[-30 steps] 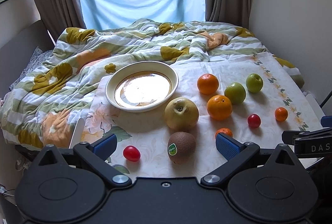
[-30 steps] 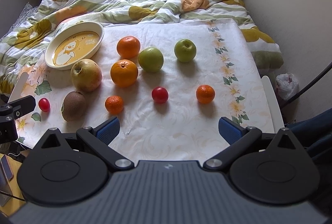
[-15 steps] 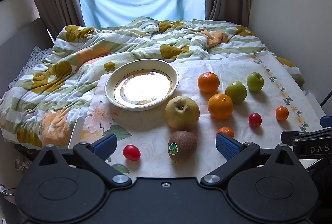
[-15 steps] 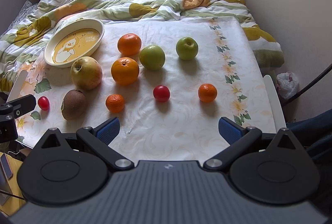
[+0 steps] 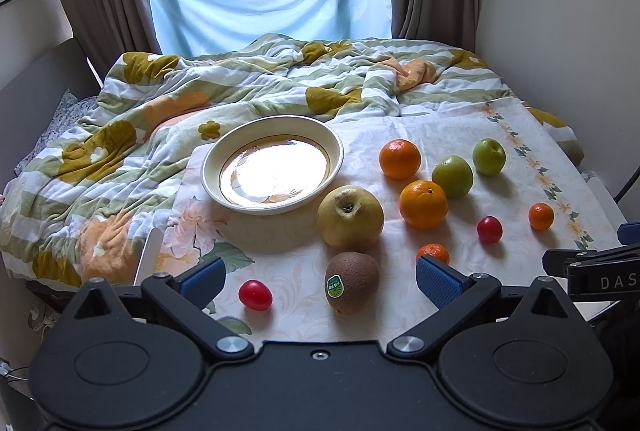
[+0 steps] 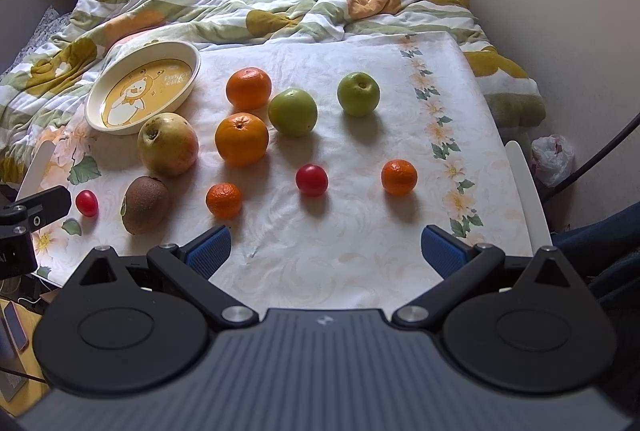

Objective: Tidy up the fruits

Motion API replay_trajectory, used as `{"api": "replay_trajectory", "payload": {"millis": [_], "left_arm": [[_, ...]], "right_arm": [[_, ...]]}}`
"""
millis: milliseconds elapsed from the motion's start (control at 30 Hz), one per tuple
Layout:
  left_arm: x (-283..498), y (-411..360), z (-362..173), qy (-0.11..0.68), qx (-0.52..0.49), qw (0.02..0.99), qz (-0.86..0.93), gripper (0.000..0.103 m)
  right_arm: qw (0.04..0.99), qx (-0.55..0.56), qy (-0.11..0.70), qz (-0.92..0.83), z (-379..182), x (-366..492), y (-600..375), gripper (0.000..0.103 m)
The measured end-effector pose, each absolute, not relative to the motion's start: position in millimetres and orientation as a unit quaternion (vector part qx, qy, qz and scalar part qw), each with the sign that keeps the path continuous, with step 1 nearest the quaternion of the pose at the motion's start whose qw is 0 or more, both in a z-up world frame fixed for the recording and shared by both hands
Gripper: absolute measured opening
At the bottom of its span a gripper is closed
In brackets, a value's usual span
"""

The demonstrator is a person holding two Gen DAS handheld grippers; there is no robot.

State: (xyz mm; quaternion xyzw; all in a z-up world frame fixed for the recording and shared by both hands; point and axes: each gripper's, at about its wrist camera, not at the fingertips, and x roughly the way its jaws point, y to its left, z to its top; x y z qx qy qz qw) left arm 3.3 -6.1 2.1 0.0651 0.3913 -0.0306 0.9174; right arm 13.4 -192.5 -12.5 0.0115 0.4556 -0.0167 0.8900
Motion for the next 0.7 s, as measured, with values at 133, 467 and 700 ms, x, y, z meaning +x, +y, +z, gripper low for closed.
{"api": "replay_trajectory", "payload": {"millis": [133, 467, 700], "left_arm": [[7, -5, 4, 0.391, 0.066, 0.917, -0.043, 0.103], [24, -18, -23, 0.396, 0.063, 0.913, -0.069, 0.103], [41, -27, -63, 0.411, 0.048, 0.910, -0.033, 0.101]], "right_arm": [[0.889, 0.021, 0.457, -0.023, -9, 13, -194, 0.103], [0.893, 0.016, 0.449, -0.011, -29, 30, -207, 0.103], [0.895, -0.031, 0.439, 0.072, -64, 51, -218, 0.103]]}}
